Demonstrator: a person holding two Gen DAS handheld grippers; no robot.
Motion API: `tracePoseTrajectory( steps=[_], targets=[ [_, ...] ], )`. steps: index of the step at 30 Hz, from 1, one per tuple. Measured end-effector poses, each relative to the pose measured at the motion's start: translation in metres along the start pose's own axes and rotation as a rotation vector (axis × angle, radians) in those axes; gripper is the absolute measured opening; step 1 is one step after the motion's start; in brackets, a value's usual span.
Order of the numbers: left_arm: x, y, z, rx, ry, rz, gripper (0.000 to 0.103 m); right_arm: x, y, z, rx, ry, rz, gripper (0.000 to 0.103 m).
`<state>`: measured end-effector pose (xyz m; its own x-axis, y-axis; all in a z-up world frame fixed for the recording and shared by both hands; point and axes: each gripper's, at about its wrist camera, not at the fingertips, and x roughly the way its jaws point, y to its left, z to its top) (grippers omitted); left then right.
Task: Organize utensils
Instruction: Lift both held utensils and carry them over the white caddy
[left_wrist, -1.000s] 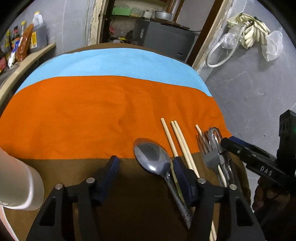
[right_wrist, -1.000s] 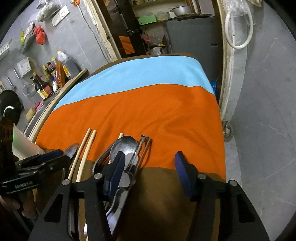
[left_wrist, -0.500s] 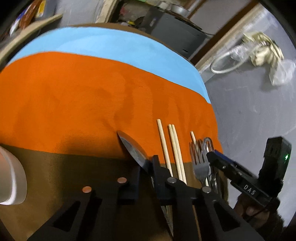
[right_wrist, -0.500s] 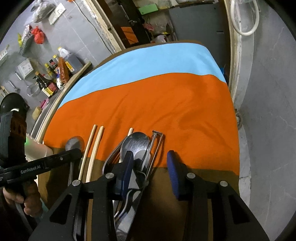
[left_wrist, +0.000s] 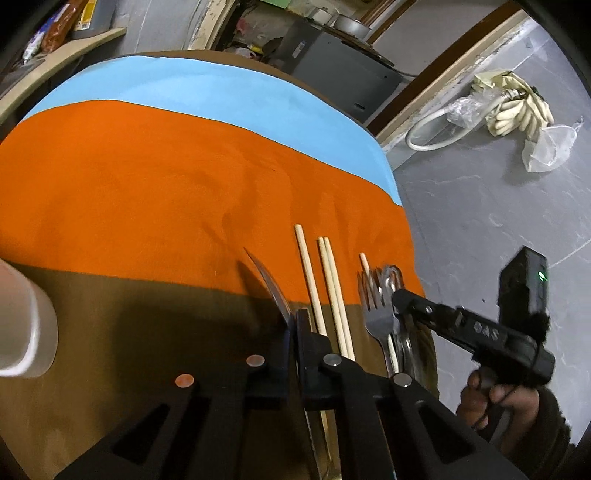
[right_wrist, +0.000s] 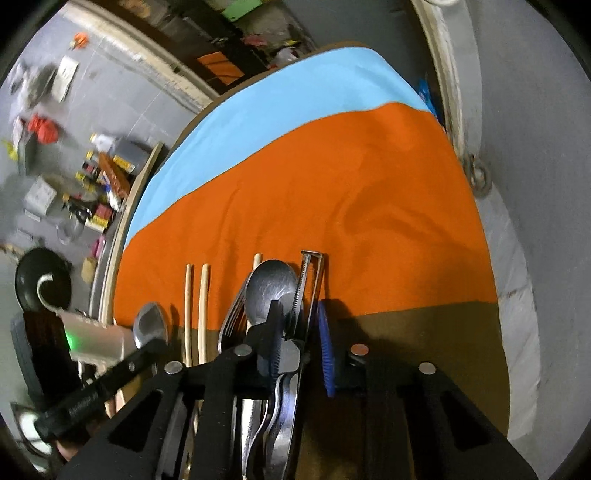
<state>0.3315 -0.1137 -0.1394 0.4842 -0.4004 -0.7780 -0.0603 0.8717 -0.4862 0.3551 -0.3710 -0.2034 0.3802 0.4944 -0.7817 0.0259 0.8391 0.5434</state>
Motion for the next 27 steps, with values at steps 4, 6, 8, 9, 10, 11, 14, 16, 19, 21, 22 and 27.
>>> tracePoseTrajectory(
  steps=[4, 6, 8, 9, 10, 11, 14, 16, 19, 21, 22, 27],
  targets=[
    [-0.01, -0.003, -0.002, 0.026, -0.003, -0.025, 0.003, 0.004, 0.001, -0.004, 0.055, 0.018, 0.001, 0.011],
    [-0.017, -0.005, -0.003, 0.041, -0.009, -0.037, 0.003, 0.0, 0.004, -0.009, 0.084, 0.004, 0.002, 0.01],
    [-0.025, -0.006, -0.005, 0.069, -0.019, -0.036, 0.003, -0.006, 0.008, -0.018, 0.099, -0.013, -0.001, 0.01],
    [-0.029, -0.008, -0.006, 0.083, -0.023, -0.035, 0.003, -0.01, 0.007, -0.021, 0.105, -0.022, 0.004, 0.01],
    [-0.033, -0.008, -0.008, 0.09, -0.025, -0.039, 0.003, -0.015, 0.01, -0.027, 0.108, -0.039, 0.01, 0.01],
    [-0.037, -0.009, -0.009, 0.096, -0.029, -0.049, 0.003, -0.022, 0.014, -0.033, 0.103, -0.062, 0.007, 0.01],
    [-0.05, -0.011, -0.013, 0.127, -0.052, -0.061, 0.003, -0.044, 0.024, -0.046, 0.079, -0.14, -0.001, 0.01],
    [-0.06, -0.012, -0.017, 0.156, -0.072, -0.072, 0.003, -0.055, 0.033, -0.056, 0.066, -0.184, -0.016, 0.01],
    [-0.076, -0.014, -0.022, 0.204, -0.101, -0.08, 0.003, -0.074, 0.044, -0.076, 0.051, -0.26, -0.026, 0.009],
    [-0.087, -0.014, -0.023, 0.231, -0.116, -0.092, 0.003, -0.088, 0.053, -0.086, 0.026, -0.308, -0.04, 0.007],
    [-0.093, -0.014, -0.024, 0.244, -0.126, -0.099, 0.003, -0.094, 0.057, -0.091, 0.014, -0.331, -0.047, 0.007],
    [-0.122, -0.009, -0.026, 0.292, -0.159, -0.139, 0.003, -0.115, 0.08, -0.113, -0.007, -0.416, -0.067, 0.007]
  ],
)
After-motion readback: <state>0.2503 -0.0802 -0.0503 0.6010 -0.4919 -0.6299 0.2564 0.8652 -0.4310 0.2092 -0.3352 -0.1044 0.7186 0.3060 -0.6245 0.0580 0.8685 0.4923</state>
